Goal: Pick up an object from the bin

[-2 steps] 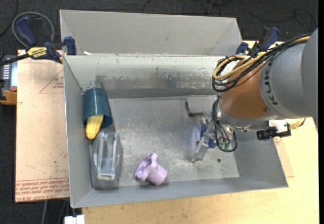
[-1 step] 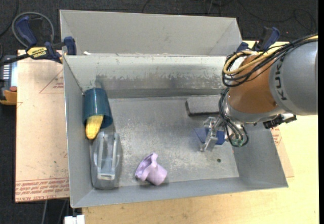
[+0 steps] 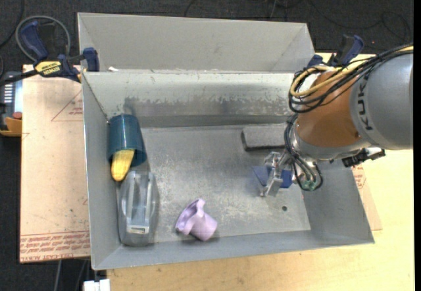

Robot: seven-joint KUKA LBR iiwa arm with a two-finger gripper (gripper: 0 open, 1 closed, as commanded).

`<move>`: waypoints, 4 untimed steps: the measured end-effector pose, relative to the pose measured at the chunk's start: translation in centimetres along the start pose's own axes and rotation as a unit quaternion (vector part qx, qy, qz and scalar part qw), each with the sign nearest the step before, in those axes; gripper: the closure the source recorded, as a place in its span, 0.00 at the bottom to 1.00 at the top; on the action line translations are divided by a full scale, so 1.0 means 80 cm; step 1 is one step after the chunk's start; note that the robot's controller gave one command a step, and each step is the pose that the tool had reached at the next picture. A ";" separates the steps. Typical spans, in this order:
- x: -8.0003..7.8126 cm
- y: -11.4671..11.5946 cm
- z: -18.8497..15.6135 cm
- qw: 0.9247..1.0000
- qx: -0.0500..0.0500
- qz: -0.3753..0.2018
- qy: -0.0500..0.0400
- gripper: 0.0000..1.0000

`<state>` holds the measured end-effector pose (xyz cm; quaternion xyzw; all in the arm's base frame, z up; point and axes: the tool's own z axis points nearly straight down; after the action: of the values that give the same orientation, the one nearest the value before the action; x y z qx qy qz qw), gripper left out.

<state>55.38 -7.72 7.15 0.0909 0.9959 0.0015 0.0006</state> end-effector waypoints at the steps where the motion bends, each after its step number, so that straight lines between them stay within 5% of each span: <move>1: 0.001 0.000 -0.012 1.000 0.000 0.000 0.001 1.00; 4: 0.001 0.001 -0.042 1.000 -0.001 0.000 0.001 1.00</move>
Offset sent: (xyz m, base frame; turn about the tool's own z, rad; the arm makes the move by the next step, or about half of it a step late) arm -0.0008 0.0004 0.0171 -0.0003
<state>55.31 -7.66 10.49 0.0908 0.9959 0.0023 -0.0006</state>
